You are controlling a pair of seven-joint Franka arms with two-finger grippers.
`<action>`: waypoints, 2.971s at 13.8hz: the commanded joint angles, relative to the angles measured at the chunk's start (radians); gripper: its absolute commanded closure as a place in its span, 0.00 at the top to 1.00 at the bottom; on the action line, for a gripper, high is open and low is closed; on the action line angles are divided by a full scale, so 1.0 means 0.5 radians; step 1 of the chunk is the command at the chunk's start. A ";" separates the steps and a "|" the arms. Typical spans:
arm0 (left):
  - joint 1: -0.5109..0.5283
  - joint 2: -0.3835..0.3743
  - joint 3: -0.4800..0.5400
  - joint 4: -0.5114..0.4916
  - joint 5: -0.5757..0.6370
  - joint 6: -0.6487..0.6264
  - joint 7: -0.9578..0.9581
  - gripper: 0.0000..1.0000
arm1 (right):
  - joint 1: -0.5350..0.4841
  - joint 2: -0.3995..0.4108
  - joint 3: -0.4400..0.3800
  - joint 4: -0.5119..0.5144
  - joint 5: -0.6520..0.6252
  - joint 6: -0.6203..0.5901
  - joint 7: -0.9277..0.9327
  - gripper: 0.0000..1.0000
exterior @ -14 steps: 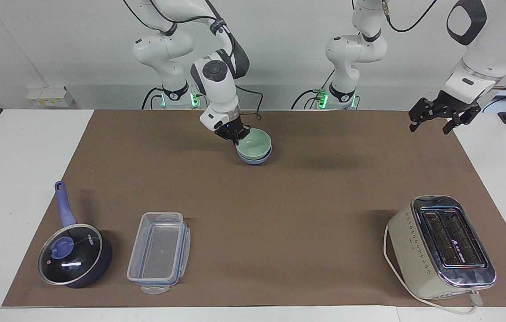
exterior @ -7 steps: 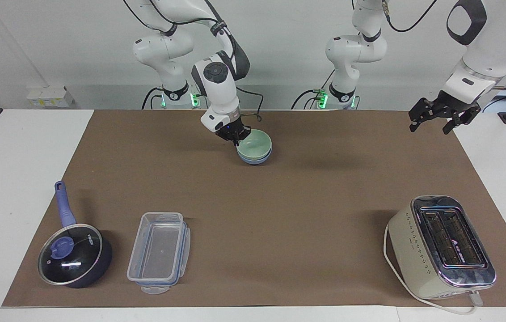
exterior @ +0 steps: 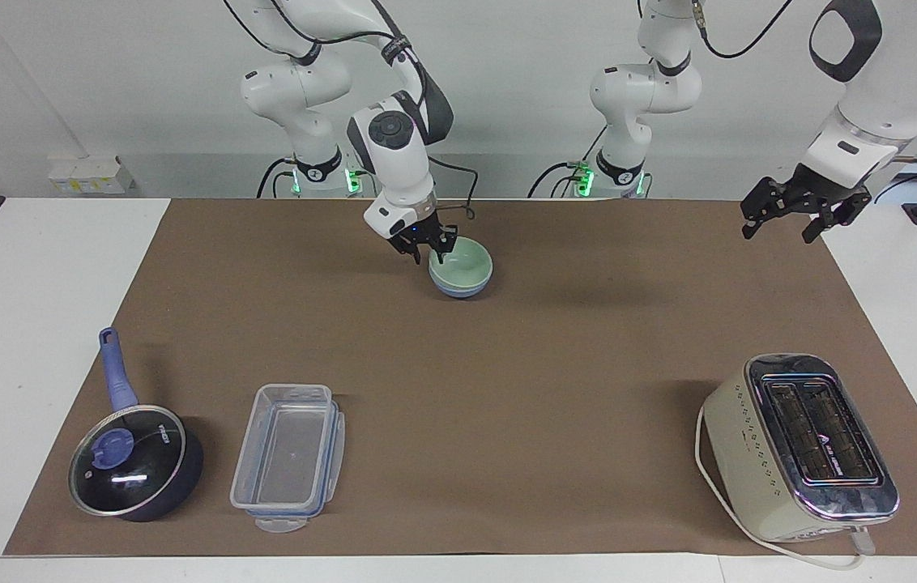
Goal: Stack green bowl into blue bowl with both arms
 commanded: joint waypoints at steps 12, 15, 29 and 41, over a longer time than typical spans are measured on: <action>0.011 0.000 -0.003 0.025 0.024 -0.032 0.019 1.00 | -0.938 -0.177 -0.019 0.733 -0.202 -0.670 -0.508 1.00; 0.011 0.000 -0.006 0.025 0.024 -0.032 0.019 1.00 | -1.018 -0.082 -0.019 1.086 -0.392 -0.909 -0.530 1.00; 0.011 0.000 -0.003 0.025 0.024 -0.032 0.019 1.00 | -1.120 0.060 -0.028 1.618 -0.435 -1.582 -0.790 1.00; 0.011 0.000 -0.003 0.025 0.024 -0.032 0.019 1.00 | -1.114 0.026 -0.028 1.550 -0.435 -1.579 -0.717 1.00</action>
